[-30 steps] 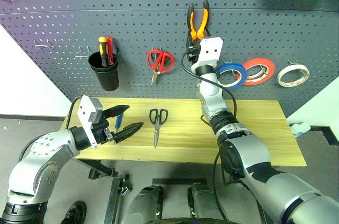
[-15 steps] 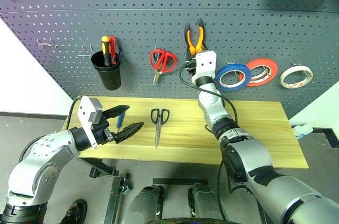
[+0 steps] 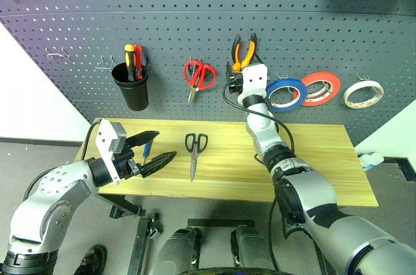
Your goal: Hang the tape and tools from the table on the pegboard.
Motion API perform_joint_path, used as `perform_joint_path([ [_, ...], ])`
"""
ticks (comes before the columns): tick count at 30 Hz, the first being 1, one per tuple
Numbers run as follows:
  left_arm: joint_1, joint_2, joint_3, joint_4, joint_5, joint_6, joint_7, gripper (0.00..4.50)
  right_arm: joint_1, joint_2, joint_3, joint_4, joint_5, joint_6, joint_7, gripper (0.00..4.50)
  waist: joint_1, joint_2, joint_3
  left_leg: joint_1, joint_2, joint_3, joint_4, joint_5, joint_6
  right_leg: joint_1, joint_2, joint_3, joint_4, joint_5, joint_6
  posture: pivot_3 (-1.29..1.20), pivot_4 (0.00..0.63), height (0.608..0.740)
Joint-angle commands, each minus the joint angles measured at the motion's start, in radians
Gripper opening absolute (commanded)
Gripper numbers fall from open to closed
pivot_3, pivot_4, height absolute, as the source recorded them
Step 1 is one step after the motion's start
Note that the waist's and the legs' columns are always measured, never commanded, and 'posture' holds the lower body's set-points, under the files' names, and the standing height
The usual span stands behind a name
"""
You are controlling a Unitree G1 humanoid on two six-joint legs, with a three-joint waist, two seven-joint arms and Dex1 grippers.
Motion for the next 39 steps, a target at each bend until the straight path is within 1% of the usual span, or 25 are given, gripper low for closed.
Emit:
perform_joint_path([
  [1,-0.003,0.005,0.011,-0.027,-0.012,-0.011,-0.008,4.50,-0.014,-0.003,0.003,-0.021,-0.005,-0.019,-0.019,4.44,-0.001,0.000,0.000,0.000,0.000,0.000,0.000,0.000,0.000,0.000,0.000,0.000,0.000,0.000,0.000,0.08,0.105,0.740],
  [7,-0.005,0.004,0.009,-0.025,-0.011,-0.014,-0.008,4.50,-0.007,-0.001,0.022,-0.080,-0.022,-0.062,-0.036,4.44,-0.001,0.000,0.000,0.000,0.000,0.000,0.000,0.000,0.000,0.000,0.000,0.000,0.000,0.000,0.000,0.08,0.106,0.740],
  [13,-0.007,0.005,0.008,-0.023,-0.009,-0.015,-0.008,4.50,0.009,-0.002,0.019,-0.178,0.005,-0.086,0.004,4.44,0.000,0.000,0.000,0.000,0.000,0.000,0.000,0.000,0.000,0.000,0.000,0.000,0.000,0.000,0.000,0.07,0.109,0.740],
  [17,-0.012,0.002,0.004,-0.019,-0.006,-0.017,-0.007,4.50,0.037,-0.001,0.016,-0.275,0.029,-0.071,0.038,4.44,0.000,0.000,0.000,0.000,0.000,0.000,0.000,0.000,0.000,0.000,0.000,0.000,0.000,0.000,0.000,0.07,0.110,0.740],
  [22,-0.023,-0.003,-0.006,-0.009,-0.004,-0.018,-0.008,4.50,0.072,-0.001,0.001,-0.366,0.047,-0.039,0.035,4.44,-0.001,0.000,0.001,0.000,0.000,0.000,0.000,0.000,0.000,0.000,0.000,0.000,-0.001,0.000,0.000,0.05,0.112,0.740],
  [24,-0.027,-0.005,-0.009,-0.005,-0.004,-0.017,-0.009,4.50,0.085,-0.001,-0.014,-0.395,0.083,-0.026,0.052,4.44,0.000,0.000,0.001,0.000,0.000,0.000,0.000,0.000,0.000,0.000,0.000,0.000,-0.001,0.000,0.000,0.05,0.111,0.740],
  [28,-0.036,-0.006,-0.013,0.003,-0.004,-0.015,-0.012,4.50,0.112,-0.004,-0.026,-0.474,0.151,0.009,0.118,4.44,-0.001,0.000,0.001,0.000,0.000,0.000,-0.001,0.000,0.000,0.000,0.000,0.000,-0.001,-0.001,-0.001,0.04,0.112,0.740],
  [29,-0.039,-0.006,-0.015,0.005,-0.002,-0.016,-0.013,4.50,0.122,-0.003,-0.028,-0.509,0.187,0.036,0.154,4.44,-0.001,0.001,0.001,0.000,0.000,0.000,-0.001,0.000,0.000,0.000,0.000,0.000,-0.001,-0.001,-0.001,0.04,0.112,0.740],
  [32,-0.049,-0.009,-0.023,0.012,0.003,-0.019,-0.015,4.50,0.157,0.005,-0.035,-0.664,0.367,0.171,0.307,4.44,-0.001,0.001,0.001,0.000,0.001,0.000,-0.001,0.000,0.000,0.000,0.000,0.000,-0.001,-0.001,-0.001,0.04,0.109,0.740],
  [35,-0.067,-0.015,-0.034,0.031,0.012,-0.027,-0.018,4.50,0.221,-0.031,-0.002,-0.844,0.480,0.303,0.458,4.44,0.000,0.001,0.002,0.000,0.001,0.000,-0.002,0.000,0.001,0.000,0.000,0.000,-0.002,-0.001,-0.001,0.02,0.105,0.740],
  [39,-0.090,-0.030,-0.051,0.057,0.025,-0.038,-0.024,4.50,0.304,-0.080,-0.021,-1.014,0.617,0.476,0.564,4.44,0.000,0.001,0.002,0.000,0.001,0.000,-0.002,-0.001,0.001,0.000,0.000,0.000,-0.003,-0.001,0.000,0.00,0.095,0.740],
])
